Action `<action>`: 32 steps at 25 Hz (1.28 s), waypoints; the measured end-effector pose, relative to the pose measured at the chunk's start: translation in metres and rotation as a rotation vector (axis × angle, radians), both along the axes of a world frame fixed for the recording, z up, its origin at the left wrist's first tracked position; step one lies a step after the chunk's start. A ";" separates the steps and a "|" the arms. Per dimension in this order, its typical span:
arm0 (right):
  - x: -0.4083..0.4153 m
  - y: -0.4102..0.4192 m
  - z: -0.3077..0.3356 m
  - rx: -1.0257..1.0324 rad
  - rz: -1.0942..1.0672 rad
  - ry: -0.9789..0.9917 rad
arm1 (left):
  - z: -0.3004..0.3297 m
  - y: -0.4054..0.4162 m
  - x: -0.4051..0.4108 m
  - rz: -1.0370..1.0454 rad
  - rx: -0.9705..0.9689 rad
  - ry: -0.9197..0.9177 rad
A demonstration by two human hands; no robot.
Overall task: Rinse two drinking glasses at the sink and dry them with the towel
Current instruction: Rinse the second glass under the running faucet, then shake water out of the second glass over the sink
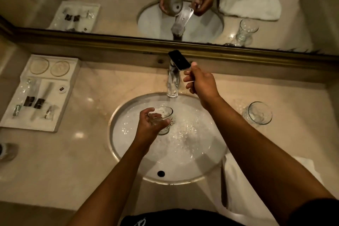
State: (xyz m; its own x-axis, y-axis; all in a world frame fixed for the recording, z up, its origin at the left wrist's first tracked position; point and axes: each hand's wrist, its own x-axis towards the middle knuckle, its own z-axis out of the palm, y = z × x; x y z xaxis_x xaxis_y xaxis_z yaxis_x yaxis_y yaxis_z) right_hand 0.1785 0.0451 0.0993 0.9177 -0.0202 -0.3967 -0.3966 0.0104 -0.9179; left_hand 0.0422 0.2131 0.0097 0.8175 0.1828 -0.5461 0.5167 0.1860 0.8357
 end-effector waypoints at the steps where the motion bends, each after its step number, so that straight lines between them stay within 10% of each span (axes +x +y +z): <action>1: 0.006 0.003 0.002 0.001 0.030 -0.002 | 0.004 0.000 0.003 -0.005 0.032 -0.020; 17: -0.007 0.011 -0.021 -0.057 0.046 0.089 | 0.010 0.005 0.001 -0.035 0.075 -0.075; 24: -0.120 -0.007 -0.052 -0.172 0.539 0.048 | 0.020 -0.003 -0.013 -0.030 -0.143 -0.005; 28: -0.172 -0.017 -0.053 -0.354 0.382 -0.095 | 0.029 -0.016 -0.027 -0.163 -0.238 0.059; 32: -0.200 -0.040 -0.052 -0.466 0.210 -0.106 | 0.037 -0.036 -0.036 -0.437 0.129 -0.067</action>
